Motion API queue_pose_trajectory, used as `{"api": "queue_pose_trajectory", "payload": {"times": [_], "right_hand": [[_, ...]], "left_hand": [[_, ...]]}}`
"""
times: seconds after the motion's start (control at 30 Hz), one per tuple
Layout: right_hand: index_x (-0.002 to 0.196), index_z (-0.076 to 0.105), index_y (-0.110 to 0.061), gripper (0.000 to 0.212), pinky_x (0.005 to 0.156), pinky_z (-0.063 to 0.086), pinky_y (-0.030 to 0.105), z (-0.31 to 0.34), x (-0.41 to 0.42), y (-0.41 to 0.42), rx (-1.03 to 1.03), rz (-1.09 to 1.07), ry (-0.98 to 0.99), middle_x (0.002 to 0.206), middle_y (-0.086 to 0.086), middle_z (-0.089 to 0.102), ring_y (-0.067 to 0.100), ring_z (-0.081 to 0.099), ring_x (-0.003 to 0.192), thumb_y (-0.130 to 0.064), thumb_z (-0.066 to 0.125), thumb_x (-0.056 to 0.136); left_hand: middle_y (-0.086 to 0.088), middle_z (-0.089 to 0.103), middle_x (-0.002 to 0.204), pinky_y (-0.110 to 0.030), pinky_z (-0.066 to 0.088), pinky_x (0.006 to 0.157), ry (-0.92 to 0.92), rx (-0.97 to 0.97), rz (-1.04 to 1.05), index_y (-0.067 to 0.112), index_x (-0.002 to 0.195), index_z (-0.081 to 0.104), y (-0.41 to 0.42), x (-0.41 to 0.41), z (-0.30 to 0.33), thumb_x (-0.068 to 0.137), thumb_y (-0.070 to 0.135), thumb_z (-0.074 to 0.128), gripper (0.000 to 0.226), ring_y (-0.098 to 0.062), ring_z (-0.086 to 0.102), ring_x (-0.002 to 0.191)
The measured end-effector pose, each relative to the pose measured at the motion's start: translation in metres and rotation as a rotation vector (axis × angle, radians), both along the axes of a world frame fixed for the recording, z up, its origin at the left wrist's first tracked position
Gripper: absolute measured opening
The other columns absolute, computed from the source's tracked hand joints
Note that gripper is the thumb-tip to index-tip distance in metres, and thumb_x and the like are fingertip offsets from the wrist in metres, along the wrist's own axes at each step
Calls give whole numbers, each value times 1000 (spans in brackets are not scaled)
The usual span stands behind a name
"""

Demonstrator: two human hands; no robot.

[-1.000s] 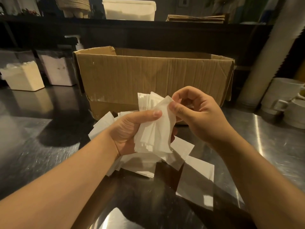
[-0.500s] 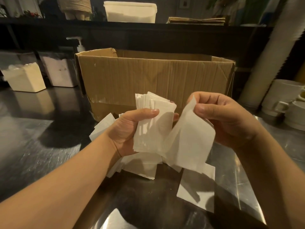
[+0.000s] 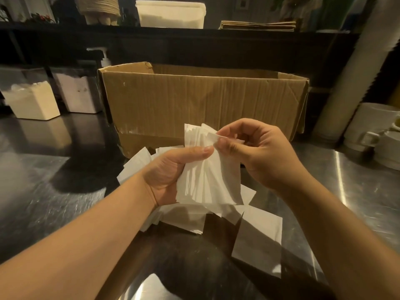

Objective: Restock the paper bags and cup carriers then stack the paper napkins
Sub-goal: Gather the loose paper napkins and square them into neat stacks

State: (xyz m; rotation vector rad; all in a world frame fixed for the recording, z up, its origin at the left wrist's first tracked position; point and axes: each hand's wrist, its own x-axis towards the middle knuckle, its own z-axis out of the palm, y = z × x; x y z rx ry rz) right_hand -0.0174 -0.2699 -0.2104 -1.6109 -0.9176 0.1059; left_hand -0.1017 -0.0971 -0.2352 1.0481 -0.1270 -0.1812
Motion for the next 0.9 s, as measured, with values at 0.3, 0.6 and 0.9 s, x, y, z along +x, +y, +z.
{"api": "queue_pose_trajectory", "payload": {"times": [0.3, 0.6, 0.9], "right_hand": [[113, 63, -39, 29, 79, 50, 5, 0, 2, -4, -197, -37, -357, 106, -25, 55, -8, 55, 99, -42, 64, 84], [99, 59, -38, 17, 75, 59, 20, -1, 3, -4, -206, -21, -279, 102, -18, 62, 7, 62, 95, -36, 71, 88], [92, 64, -34, 14, 70, 52, 7, 1, 1, -3, -32, -15, -249, 99, -20, 65, -6, 60, 95, -22, 70, 91]], "left_hand": [[-11, 77, 98, -42, 64, 77, 4, -2, 7, 15, 101, 83, 0, 1, 0, 51, 22, 103, 54, -28, 77, 92], [-13, 77, 104, -44, 64, 81, 14, -14, -25, 14, 107, 82, 1, 2, -2, 57, 23, 101, 54, -29, 77, 97], [-12, 77, 110, -44, 63, 83, -15, -98, -51, 11, 110, 81, -1, 2, -4, 65, 26, 98, 51, -29, 76, 103]]}}
